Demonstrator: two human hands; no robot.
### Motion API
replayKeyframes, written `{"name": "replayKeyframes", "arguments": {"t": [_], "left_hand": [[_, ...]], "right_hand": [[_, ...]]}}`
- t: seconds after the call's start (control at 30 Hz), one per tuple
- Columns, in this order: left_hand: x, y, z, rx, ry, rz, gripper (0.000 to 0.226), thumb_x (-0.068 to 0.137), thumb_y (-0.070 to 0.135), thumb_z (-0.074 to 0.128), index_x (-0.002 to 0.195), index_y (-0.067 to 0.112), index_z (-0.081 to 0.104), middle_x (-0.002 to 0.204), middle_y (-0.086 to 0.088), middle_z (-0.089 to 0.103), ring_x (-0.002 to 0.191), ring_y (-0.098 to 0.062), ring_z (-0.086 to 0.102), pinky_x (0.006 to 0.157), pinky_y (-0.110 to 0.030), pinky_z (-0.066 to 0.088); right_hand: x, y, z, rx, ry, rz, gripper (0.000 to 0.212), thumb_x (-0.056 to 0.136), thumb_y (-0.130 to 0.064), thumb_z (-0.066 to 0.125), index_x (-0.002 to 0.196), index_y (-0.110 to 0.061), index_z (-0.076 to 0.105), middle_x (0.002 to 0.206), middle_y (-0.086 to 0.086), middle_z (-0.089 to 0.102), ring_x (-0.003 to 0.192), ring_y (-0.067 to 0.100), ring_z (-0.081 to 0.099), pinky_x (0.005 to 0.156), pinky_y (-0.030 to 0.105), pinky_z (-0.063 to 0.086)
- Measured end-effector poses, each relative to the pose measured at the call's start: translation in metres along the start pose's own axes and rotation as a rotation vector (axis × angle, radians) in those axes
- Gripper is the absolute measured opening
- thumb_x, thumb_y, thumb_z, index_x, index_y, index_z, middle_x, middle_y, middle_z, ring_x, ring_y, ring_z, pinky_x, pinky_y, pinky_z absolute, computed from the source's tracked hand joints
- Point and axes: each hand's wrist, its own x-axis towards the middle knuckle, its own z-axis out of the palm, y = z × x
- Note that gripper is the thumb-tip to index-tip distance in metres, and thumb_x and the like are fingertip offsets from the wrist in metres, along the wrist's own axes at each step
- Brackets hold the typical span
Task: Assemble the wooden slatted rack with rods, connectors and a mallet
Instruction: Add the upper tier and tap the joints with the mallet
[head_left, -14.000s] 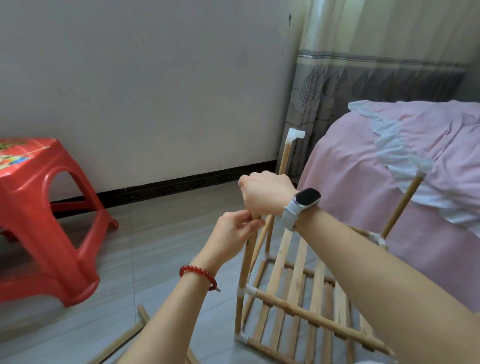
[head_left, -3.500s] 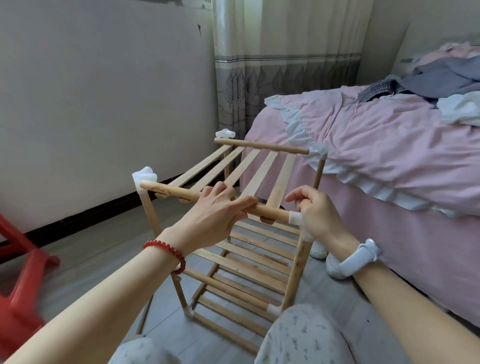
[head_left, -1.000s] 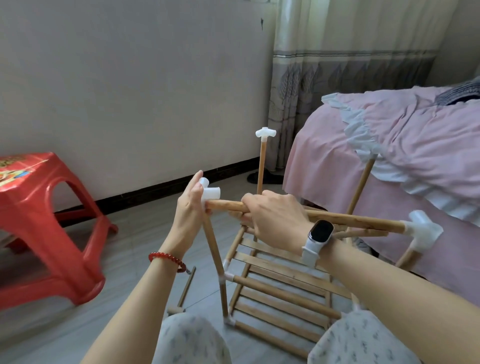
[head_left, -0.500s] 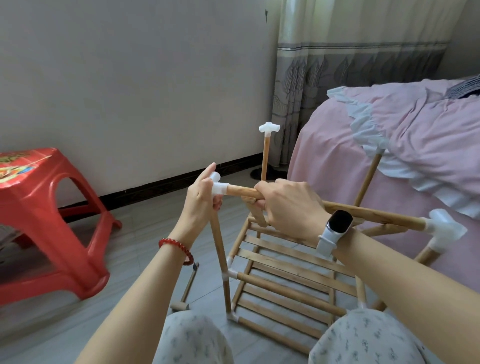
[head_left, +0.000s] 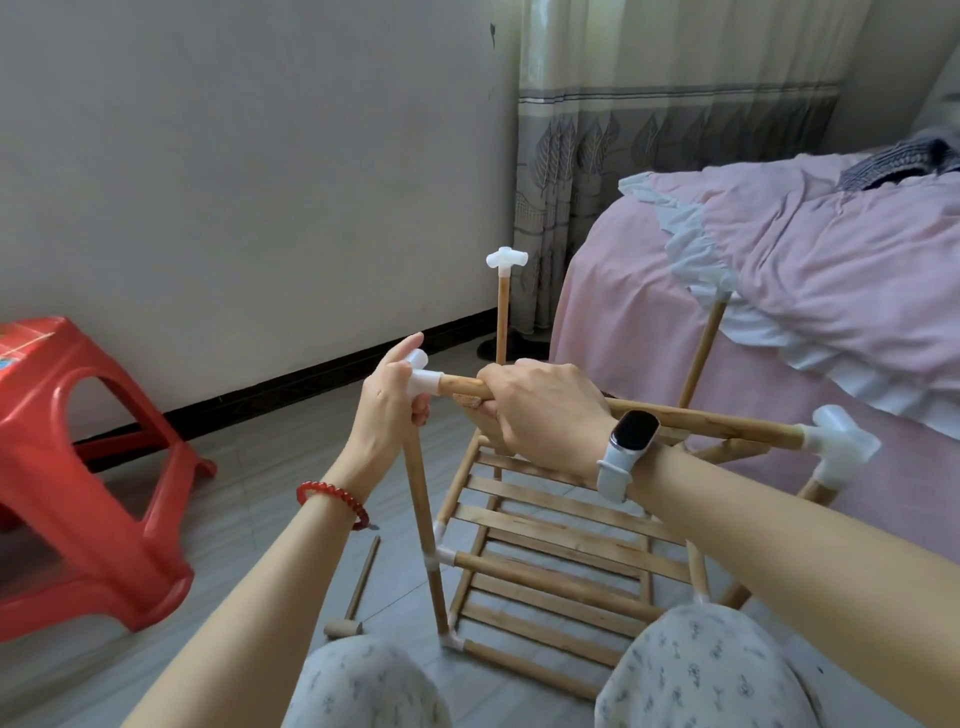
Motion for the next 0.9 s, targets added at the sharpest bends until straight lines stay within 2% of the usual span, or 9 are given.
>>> {"name": "replayKeyframes", "arguments": {"t": [0.13,0.2,0.3,0.37,0.47,0.57,0.67,0.77,0.9], "left_hand": [[-0.004,0.001,-0.006,-0.021,-0.048,-0.019,0.039,0.096,0.027,0.035,0.132,0.014,0.045,0.091,-0.011,0.055,0.062,-0.015,0.052,0.064,-0.032,0.049],[-0.004,0.001,-0.007,-0.034,-0.106,-0.043,0.034,0.1,0.023,0.032,0.131,0.019,0.044,0.108,-0.016,0.054,0.062,-0.015,0.055,0.067,-0.032,0.051],[-0.012,0.002,-0.002,-0.009,-0.105,-0.053,0.035,0.099,0.021,0.03,0.13,0.016,0.044,0.099,-0.019,0.055,0.065,-0.015,0.053,0.062,-0.03,0.047],[-0.021,0.004,0.0,-0.049,-0.086,-0.049,0.033,0.095,0.025,0.033,0.126,0.017,0.043,0.089,-0.018,0.055,0.067,-0.016,0.053,0.062,-0.03,0.044],[-0.035,0.008,-0.005,-0.089,-0.074,-0.062,0.036,0.085,0.035,0.037,0.119,0.022,0.041,0.086,-0.016,0.055,0.069,-0.018,0.056,0.063,-0.032,0.048],[-0.051,0.009,-0.002,-0.022,-0.121,-0.048,0.02,0.102,0.034,0.035,0.12,0.025,0.037,0.103,-0.017,0.057,0.071,-0.019,0.065,0.076,-0.038,0.054],[-0.058,0.019,0.014,0.011,-0.233,-0.017,0.04,0.091,0.049,0.034,0.124,0.028,0.03,0.116,-0.022,0.055,0.071,-0.015,0.069,0.072,-0.028,0.055],[-0.06,0.024,0.033,0.033,-0.262,-0.021,0.064,0.079,0.057,0.036,0.134,0.029,0.024,0.126,-0.021,0.052,0.079,-0.014,0.071,0.077,-0.029,0.055],[-0.065,0.031,0.071,-0.138,-0.332,-0.11,0.053,0.077,0.053,0.044,0.124,0.03,0.035,0.118,-0.007,0.053,0.09,-0.018,0.067,0.076,-0.032,0.057]], "right_hand": [[-0.013,0.005,-0.007,0.012,-0.035,0.012,0.035,0.096,-0.041,0.043,0.125,-0.02,0.048,0.111,-0.001,0.054,0.1,0.018,0.053,0.089,0.04,0.044],[-0.026,0.011,0.0,-0.063,0.027,0.043,0.036,0.096,-0.041,0.042,0.124,-0.02,0.048,0.109,-0.001,0.055,0.099,0.02,0.054,0.088,0.04,0.042],[-0.04,0.015,0.01,-0.156,0.198,0.012,0.03,0.09,-0.032,0.042,0.103,-0.013,0.06,0.081,0.001,0.06,0.071,0.022,0.06,0.065,0.035,0.042],[-0.041,0.022,0.013,-0.163,0.281,-0.032,0.034,0.085,-0.033,0.038,0.093,-0.013,0.064,0.07,-0.001,0.058,0.059,0.019,0.056,0.059,0.031,0.04],[-0.037,0.033,0.011,-0.086,0.277,-0.15,0.033,0.086,-0.032,0.039,0.099,-0.013,0.063,0.074,-0.002,0.059,0.064,0.019,0.057,0.069,0.032,0.034],[-0.037,0.051,0.013,-0.048,0.218,-0.242,0.024,0.085,-0.023,0.051,0.109,-0.016,0.054,0.081,-0.001,0.059,0.072,0.021,0.059,0.072,0.038,0.041],[-0.035,0.073,0.01,0.021,0.174,-0.209,0.028,0.083,-0.015,0.054,0.11,-0.012,0.058,0.085,0.004,0.06,0.075,0.026,0.058,0.07,0.045,0.048],[-0.034,0.089,0.015,0.018,0.204,-0.17,0.028,0.086,-0.011,0.055,0.114,-0.015,0.058,0.095,0.003,0.062,0.085,0.026,0.059,0.081,0.05,0.048],[-0.044,0.121,0.016,0.012,0.269,0.028,0.03,0.078,-0.014,0.069,0.108,-0.02,0.068,0.105,0.007,0.063,0.099,0.032,0.058,0.086,0.049,0.04]]}}
